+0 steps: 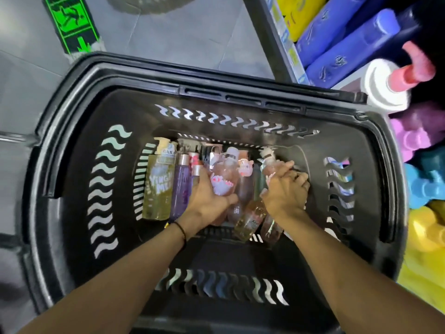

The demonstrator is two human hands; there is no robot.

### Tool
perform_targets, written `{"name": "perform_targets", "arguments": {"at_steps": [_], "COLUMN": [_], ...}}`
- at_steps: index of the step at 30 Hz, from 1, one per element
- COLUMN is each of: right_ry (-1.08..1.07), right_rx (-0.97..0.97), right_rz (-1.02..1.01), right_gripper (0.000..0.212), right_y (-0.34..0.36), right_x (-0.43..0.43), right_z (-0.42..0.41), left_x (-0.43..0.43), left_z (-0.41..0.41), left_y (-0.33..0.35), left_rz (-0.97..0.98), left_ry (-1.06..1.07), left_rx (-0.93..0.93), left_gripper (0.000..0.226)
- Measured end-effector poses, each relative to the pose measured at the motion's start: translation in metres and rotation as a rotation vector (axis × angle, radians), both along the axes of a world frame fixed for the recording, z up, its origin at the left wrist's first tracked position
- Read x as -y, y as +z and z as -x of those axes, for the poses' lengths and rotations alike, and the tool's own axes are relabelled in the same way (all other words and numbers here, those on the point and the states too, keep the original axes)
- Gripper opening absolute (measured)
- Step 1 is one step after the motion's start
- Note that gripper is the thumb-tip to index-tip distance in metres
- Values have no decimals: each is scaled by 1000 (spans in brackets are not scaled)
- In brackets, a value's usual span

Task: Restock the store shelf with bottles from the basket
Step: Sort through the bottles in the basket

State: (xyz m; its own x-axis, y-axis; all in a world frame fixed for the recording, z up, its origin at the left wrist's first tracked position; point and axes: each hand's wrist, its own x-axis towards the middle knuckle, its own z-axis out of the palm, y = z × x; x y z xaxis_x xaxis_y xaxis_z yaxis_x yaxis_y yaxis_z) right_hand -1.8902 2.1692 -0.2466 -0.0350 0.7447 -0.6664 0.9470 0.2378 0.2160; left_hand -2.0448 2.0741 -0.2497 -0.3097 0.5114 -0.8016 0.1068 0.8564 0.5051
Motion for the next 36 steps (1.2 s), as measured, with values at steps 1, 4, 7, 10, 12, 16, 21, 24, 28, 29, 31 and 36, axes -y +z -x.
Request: {"name": "perform_targets", "arguments": {"at_steps": [1, 4, 7, 10, 12, 16, 21, 24, 28, 29, 31, 36], "right_ry": [-37, -111, -282, -430, -454, -586, -781, -816, -876, -875, -867, -809], "right_rx": [-3, -73, -233, -470, -588, -777, -944, -975, -1055, -1069, -1130, -1335], "right_rz": [7, 28, 47, 48, 38, 41, 33, -16, -30, -40, -71, -78], "right_gripper": [98, 63, 50, 73, 73, 65, 64, 65, 62, 63, 56, 49], "right_y": [-3, 2, 23, 52, 77, 126, 224, 291, 379, 402, 454, 583], "right_x": [-2, -3, 7, 24, 34, 52, 61, 58, 55, 54, 47, 44], "right_z": [1, 0, -2, -7, -10, -18, -22, -24, -35, -39, -42, -60], "left_x": [5, 16, 22, 25, 26, 33, 34, 34, 33, 32, 32, 29], "left_z": [5, 17, 24, 25, 24, 17, 8, 5, -3, -5, -5, -24], "left_y": [1, 9, 22, 47, 71, 123, 215, 275, 369, 396, 449, 581], "left_rz": [-4, -11, -19, -13, -22, -72, -153, -171, -255, -282, -355, -559], "left_ry": [13, 49, 84, 147, 183, 256, 275, 248, 201, 181, 160, 196], "left_rx": [5, 37, 44, 68, 49, 52, 128, 135, 185, 191, 131, 24], "left_gripper": [99, 86, 69, 72, 72, 74, 72, 65, 63, 62, 68, 69]}}
